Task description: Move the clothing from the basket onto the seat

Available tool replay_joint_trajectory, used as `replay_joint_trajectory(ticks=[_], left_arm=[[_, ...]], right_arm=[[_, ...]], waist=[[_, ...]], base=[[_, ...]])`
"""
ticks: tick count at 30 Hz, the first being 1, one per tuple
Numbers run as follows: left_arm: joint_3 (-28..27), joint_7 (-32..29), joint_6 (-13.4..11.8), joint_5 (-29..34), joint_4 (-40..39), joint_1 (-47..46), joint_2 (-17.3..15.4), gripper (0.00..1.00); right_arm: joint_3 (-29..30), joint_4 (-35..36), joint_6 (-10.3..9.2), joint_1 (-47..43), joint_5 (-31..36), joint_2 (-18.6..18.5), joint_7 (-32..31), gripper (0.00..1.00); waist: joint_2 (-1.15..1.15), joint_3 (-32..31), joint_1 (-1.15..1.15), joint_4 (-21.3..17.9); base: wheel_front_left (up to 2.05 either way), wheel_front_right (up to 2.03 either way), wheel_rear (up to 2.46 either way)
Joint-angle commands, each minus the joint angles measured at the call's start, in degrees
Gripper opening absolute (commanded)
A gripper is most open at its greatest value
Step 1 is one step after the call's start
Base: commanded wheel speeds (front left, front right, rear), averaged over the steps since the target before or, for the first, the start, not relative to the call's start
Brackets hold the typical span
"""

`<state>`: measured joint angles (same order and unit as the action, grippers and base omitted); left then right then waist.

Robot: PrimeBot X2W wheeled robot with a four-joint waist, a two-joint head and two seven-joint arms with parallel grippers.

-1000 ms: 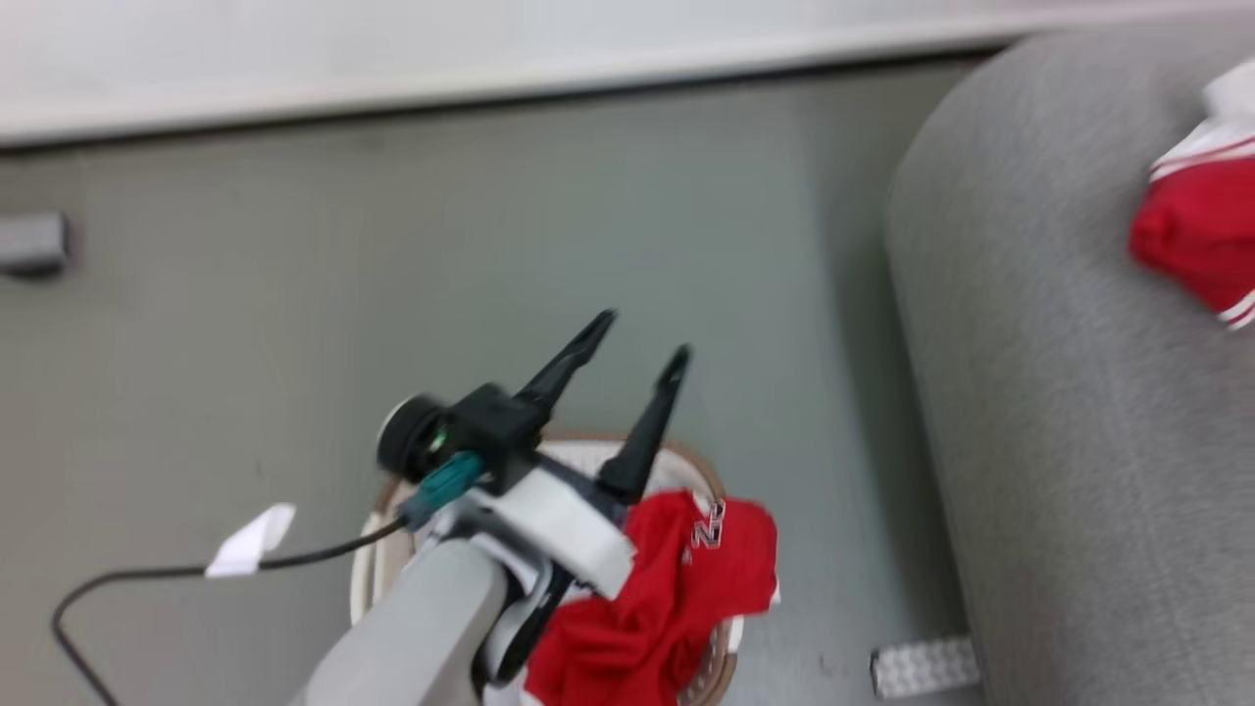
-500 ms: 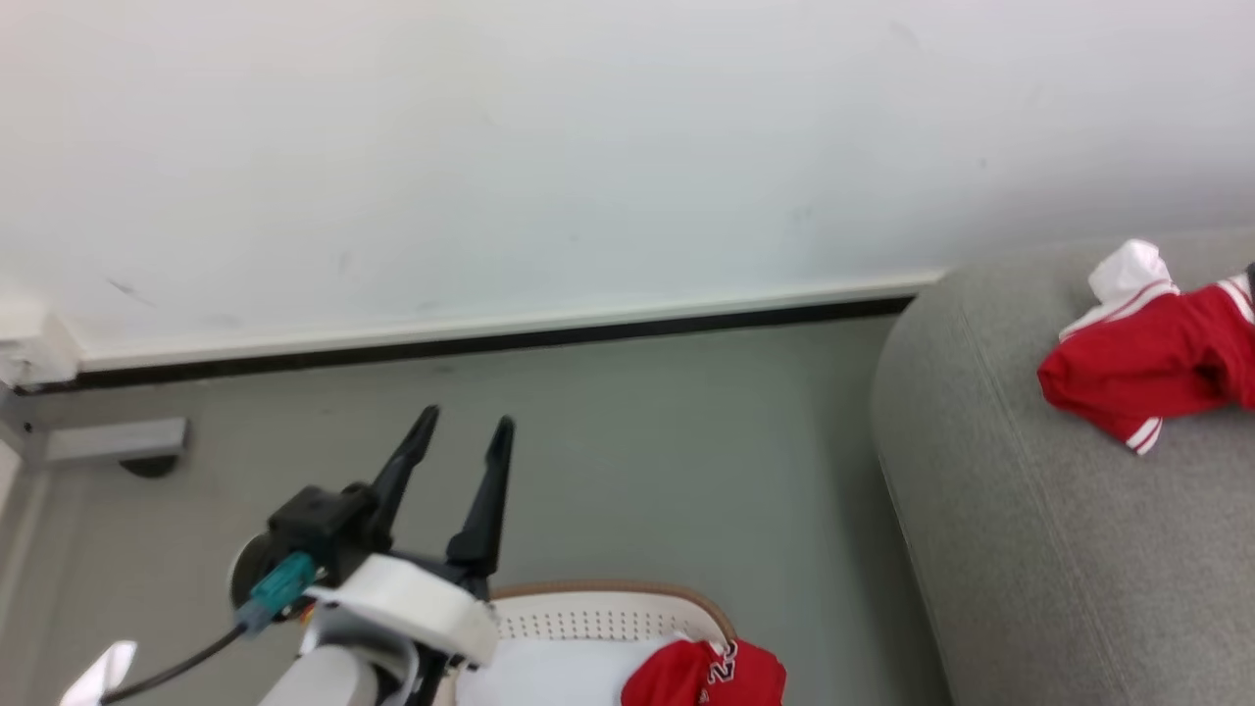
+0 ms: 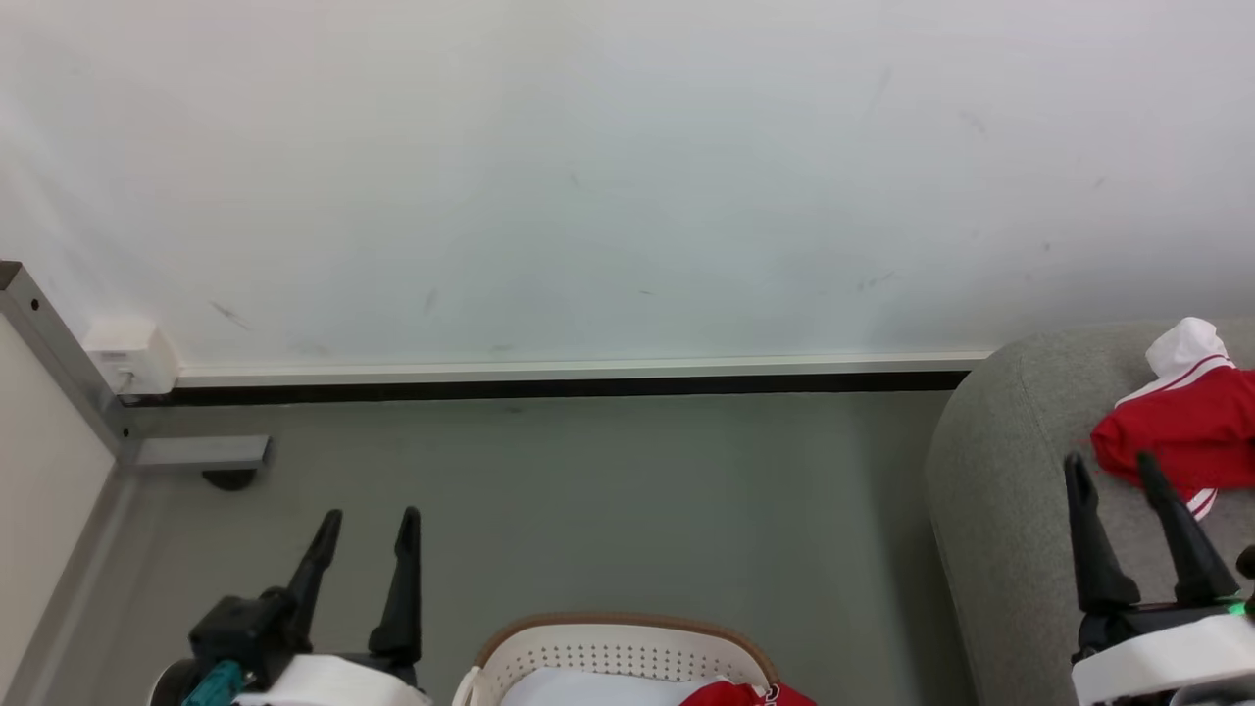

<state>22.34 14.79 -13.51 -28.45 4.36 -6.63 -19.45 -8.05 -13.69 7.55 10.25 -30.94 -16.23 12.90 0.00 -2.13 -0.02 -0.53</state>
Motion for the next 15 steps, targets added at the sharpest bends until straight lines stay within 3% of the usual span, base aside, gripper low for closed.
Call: replay_joint_trajectory(ticks=[1,8,15], left_arm=[[-1.2,0.3,0.0,0.3,-0.2,2.0,0.2,1.0],[-3.7,0.3,1.8,3.8,-1.6,4.7,3.3,1.0],[-6.0,0.4,4.0,6.4,-0.3,4.7,5.6,1.0]], right_arm=[[1.6,2.0,-0.12,-3.0,1.9,2.7,0.1,1.0],[2.0,5.1,-0.12,-7.8,4.7,8.0,1.0,1.0],[1.5,5.4,-0.12,-7.3,6.7,9.1,0.7,1.0]], waist=[[0.0,0.3,0.02,0.1],[0.0,1.9,0.02,0.4],[0.0,2.3,0.02,-0.2]], base=[[0.0,0.0,0.0],[0.0,0.0,0.0],[0.0,0.0,0.0]])
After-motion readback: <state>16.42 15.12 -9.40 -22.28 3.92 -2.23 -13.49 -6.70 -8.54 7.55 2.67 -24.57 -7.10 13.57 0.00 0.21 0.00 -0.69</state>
